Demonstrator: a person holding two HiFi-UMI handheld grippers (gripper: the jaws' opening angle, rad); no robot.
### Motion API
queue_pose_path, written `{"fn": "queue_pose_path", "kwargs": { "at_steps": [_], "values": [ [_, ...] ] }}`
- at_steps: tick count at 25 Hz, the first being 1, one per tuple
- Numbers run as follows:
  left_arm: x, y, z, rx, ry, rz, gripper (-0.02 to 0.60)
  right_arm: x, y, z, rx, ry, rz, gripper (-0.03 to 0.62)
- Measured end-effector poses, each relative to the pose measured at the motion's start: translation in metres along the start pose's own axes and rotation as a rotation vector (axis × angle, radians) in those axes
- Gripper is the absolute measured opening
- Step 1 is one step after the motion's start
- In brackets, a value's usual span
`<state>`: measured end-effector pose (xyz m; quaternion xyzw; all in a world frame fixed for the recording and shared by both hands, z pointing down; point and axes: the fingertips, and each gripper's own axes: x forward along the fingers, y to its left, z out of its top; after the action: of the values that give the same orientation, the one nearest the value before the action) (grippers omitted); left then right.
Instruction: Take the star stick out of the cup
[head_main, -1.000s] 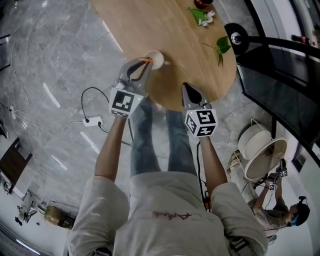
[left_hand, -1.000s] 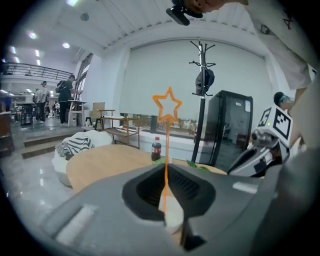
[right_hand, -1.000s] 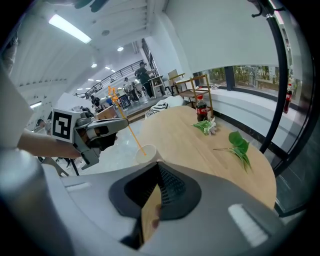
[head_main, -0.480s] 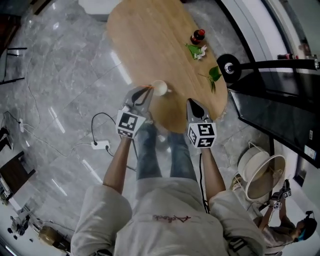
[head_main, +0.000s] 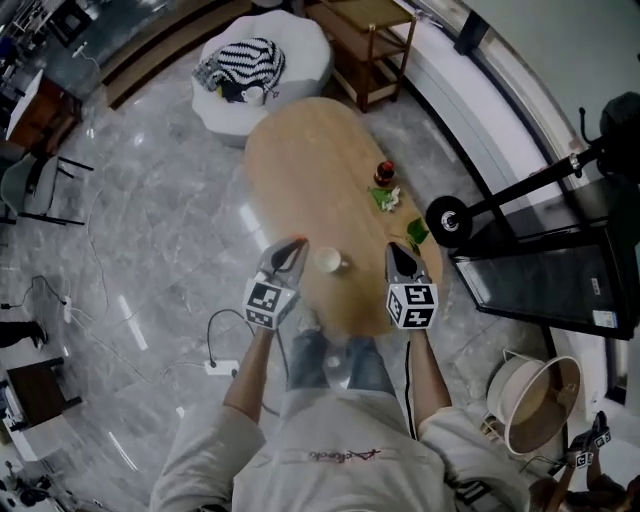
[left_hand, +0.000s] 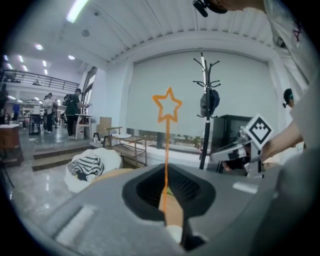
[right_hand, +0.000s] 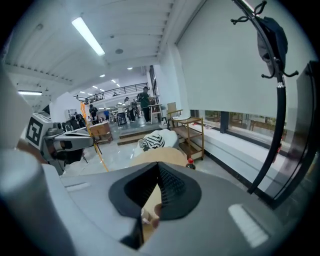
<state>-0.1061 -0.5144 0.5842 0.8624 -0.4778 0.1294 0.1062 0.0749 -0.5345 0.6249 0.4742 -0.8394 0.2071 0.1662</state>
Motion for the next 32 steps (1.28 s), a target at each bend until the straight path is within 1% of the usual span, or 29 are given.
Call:
{"fn": "queue_pose_path", "kwargs": {
  "at_steps": [4,7,10,11,13,15,17,22,25,32],
  "values": [
    [-0.01,-0.027,0.036,0.025,-0.035,0.024,0.015,-0.036,-0.016,0.035,-0.013,-0.073,0.009,0.003],
    [-0.029,-0.048,0.078,0.057,-0.061,0.042,0.015,-0.074,-0.019,0.073,-0.027,-0.124,0.011,0.003],
    [-0.047,-0.059,0.114,0.084,-0.093,0.061,0.015,-0.101,-0.017,0.105,-0.037,-0.174,0.013,0.003],
    [-0.065,-0.067,0.133,0.091,-0.11,0.066,0.015,-0.123,-0.008,0.121,-0.047,-0.192,0.013,0.003],
    [-0.125,-0.1,0.177,0.102,-0.144,0.076,0.015,-0.195,0.023,0.153,-0.071,-0.228,0.011,0.003],
    [-0.191,-0.143,0.209,0.114,-0.165,0.081,0.015,-0.273,0.057,0.165,-0.081,-0.246,0.012,0.003],
    [-0.223,-0.167,0.228,0.126,-0.185,0.087,0.015,-0.313,0.072,0.169,-0.089,-0.26,0.018,0.003],
    [-0.234,-0.168,0.261,0.139,-0.239,0.118,0.015,-0.328,0.082,0.192,-0.119,-0.303,0.038,0.003],
    [-0.241,-0.175,0.274,0.145,-0.251,0.122,0.015,-0.337,0.09,0.2,-0.135,-0.32,0.051,0.003],
    [-0.246,-0.184,0.282,0.145,-0.255,0.121,0.015,-0.347,0.103,0.202,-0.153,-0.324,0.067,0.003]
  ]
}}
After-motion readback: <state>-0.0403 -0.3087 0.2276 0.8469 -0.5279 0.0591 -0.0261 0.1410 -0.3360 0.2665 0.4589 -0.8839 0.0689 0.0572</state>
